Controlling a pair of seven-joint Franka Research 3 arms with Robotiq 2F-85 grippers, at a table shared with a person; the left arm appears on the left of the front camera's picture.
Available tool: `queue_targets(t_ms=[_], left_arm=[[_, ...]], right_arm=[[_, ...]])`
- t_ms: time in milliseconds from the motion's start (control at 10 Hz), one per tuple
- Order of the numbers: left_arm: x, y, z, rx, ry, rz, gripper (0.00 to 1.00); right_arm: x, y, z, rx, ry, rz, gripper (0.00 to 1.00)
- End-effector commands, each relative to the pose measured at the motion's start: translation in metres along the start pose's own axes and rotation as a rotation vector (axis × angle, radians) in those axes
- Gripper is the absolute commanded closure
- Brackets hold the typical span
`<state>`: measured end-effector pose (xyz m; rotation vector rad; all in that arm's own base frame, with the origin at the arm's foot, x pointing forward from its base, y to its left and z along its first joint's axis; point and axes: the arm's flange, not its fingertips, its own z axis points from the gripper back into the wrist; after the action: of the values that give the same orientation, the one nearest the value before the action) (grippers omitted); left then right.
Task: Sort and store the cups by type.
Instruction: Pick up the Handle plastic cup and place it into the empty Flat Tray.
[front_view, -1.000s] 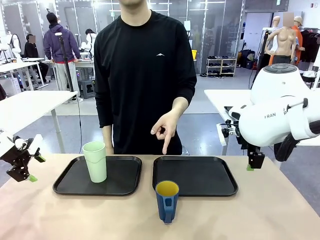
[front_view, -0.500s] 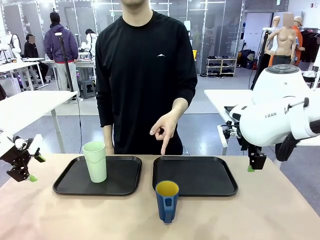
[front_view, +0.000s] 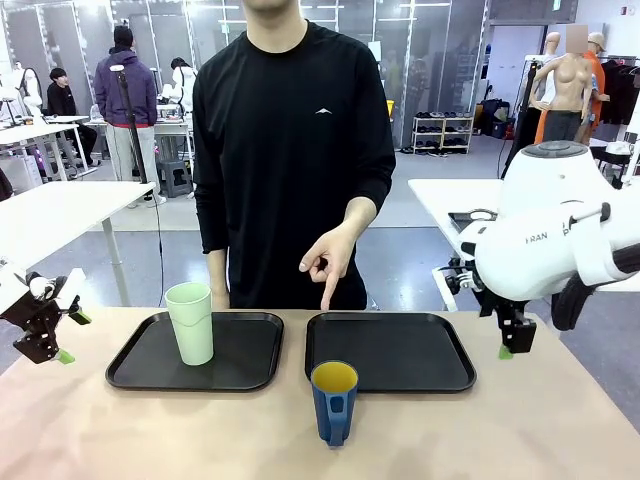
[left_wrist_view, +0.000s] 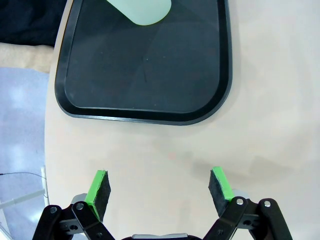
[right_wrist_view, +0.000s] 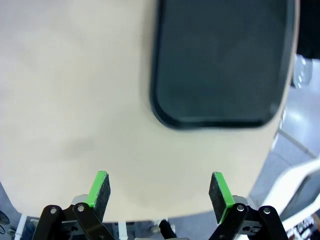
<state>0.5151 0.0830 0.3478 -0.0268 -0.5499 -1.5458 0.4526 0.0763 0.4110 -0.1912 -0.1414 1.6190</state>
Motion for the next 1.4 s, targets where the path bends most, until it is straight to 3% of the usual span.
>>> queue_targets(t_ms=[0, 400, 700, 1200, 1300], left_arm=[[0.0, -0.001, 0.001, 0.018, -0.017, -0.009, 0.0], [0.0, -0.001, 0.001, 0.018, -0.017, -0.009, 0.0], [0.0, -0.001, 0.001, 0.018, -0.017, -0.009, 0.0], [0.0, -0.001, 0.001, 0.018, -0.017, -0.009, 0.0], [0.0, -0.001, 0.001, 0.018, -0.017, -0.009, 0.0]], right_arm=[[0.001, 0.009, -0.021, 0.076, -0.169, 0.079, 0.0], [0.03, 0.027, -0.07, 0.111, -0.433, 0.147, 0.0], [0.043, 0.032, -0.099, 0.083, -0.699, 0.123, 0.0], [0.053, 0.028, -0.115, 0.106, -1.021, 0.148, 0.0], [0.053, 0.025, -0.119, 0.129, -1.043, 0.121, 0.0]])
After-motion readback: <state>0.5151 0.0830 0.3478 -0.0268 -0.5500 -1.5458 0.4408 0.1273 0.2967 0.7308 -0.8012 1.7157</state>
